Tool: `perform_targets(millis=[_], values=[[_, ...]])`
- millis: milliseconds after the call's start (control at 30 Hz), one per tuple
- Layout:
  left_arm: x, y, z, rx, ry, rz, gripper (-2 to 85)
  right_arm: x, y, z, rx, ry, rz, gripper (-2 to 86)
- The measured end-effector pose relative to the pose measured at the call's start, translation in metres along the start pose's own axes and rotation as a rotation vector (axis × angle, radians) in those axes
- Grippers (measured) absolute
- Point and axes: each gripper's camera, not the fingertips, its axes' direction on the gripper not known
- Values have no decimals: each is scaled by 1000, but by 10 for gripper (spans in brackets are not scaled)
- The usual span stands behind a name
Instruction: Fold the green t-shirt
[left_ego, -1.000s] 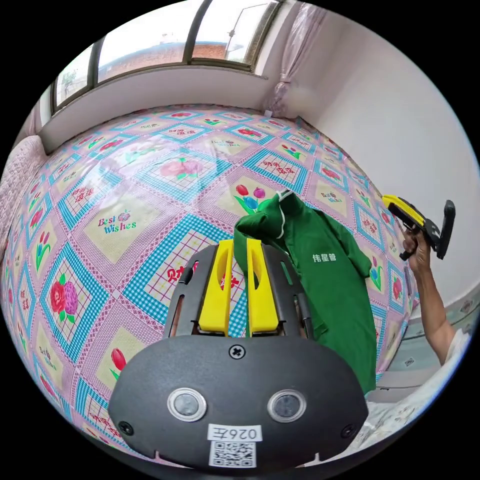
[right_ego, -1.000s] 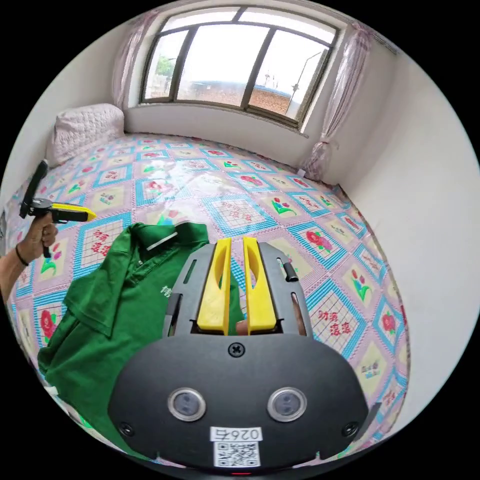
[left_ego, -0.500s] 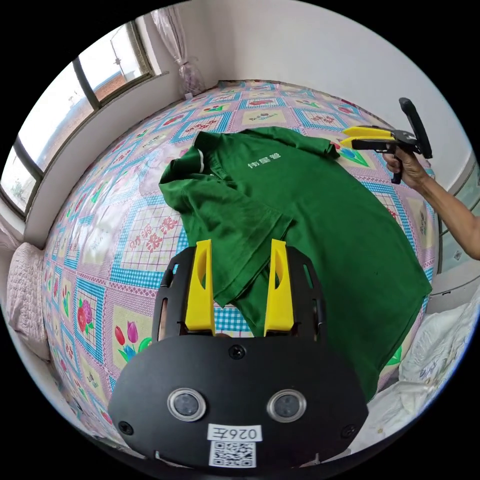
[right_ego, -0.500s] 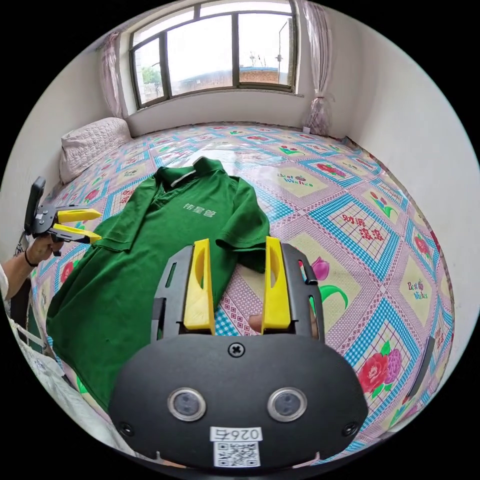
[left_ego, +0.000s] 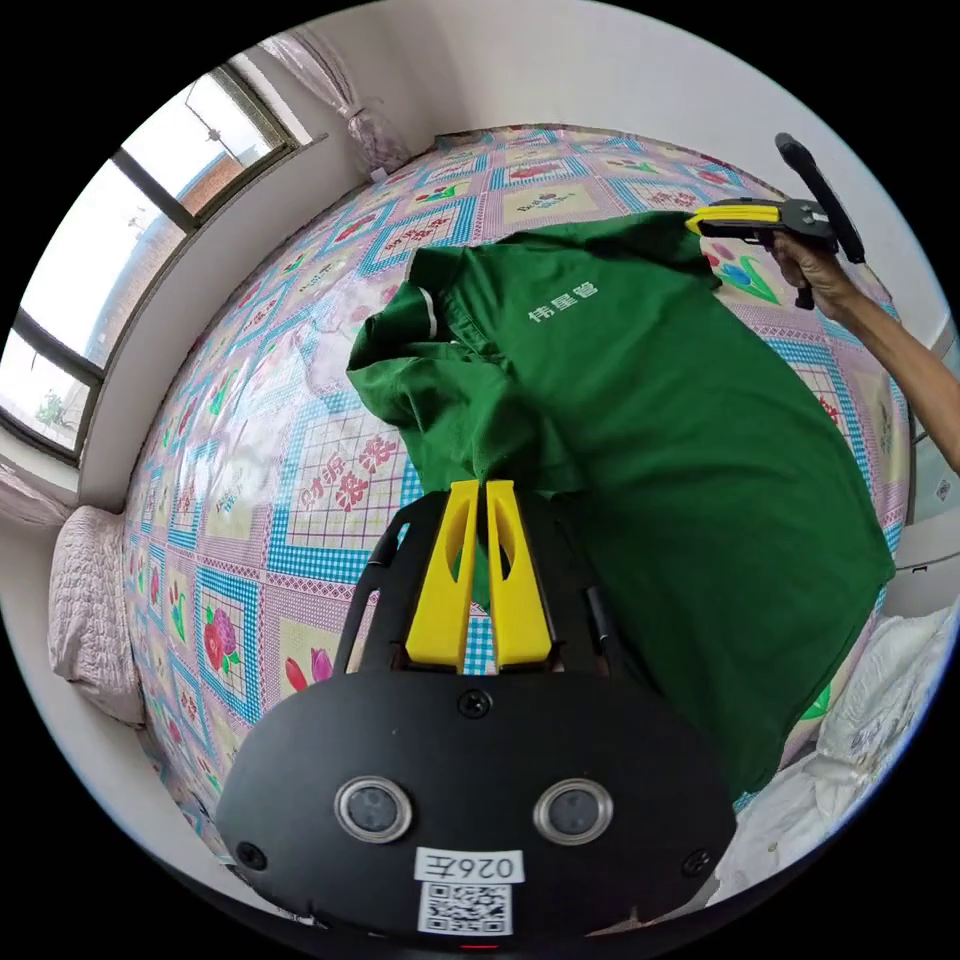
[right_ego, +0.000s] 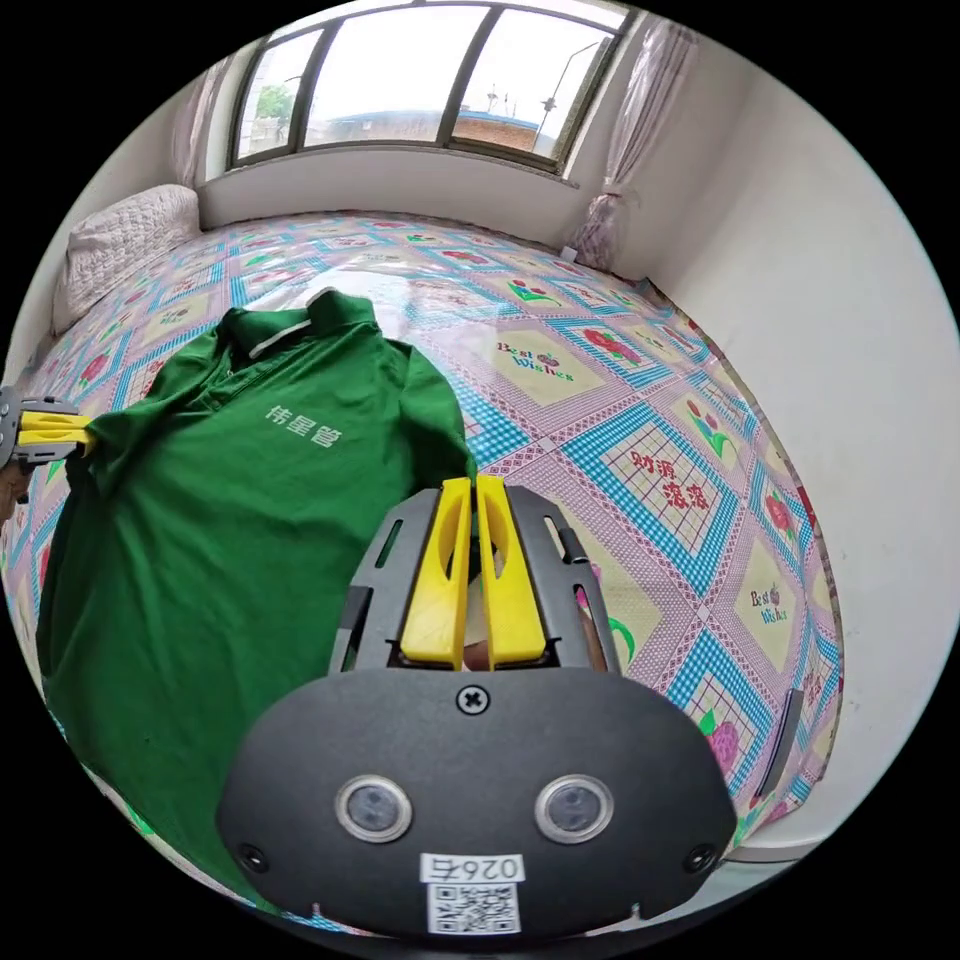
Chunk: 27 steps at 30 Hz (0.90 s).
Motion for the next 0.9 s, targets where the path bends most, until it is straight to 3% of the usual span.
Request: perform_targets(millis=[267,367,700,900], values=[[-140,11,5,108,553,-262,-6,80,-44,19,-72,-56,108,-16],[-186,22,8,202,642,-363,-7,96,-58,34,-110,-60,129,-16],[-327,45,45,257,525,-788,-8,149,-85,63,-184,-105,232,-16],[-371,51,101,17,444,-1000,-8,172,-74,86,-266,-190,287,-7]])
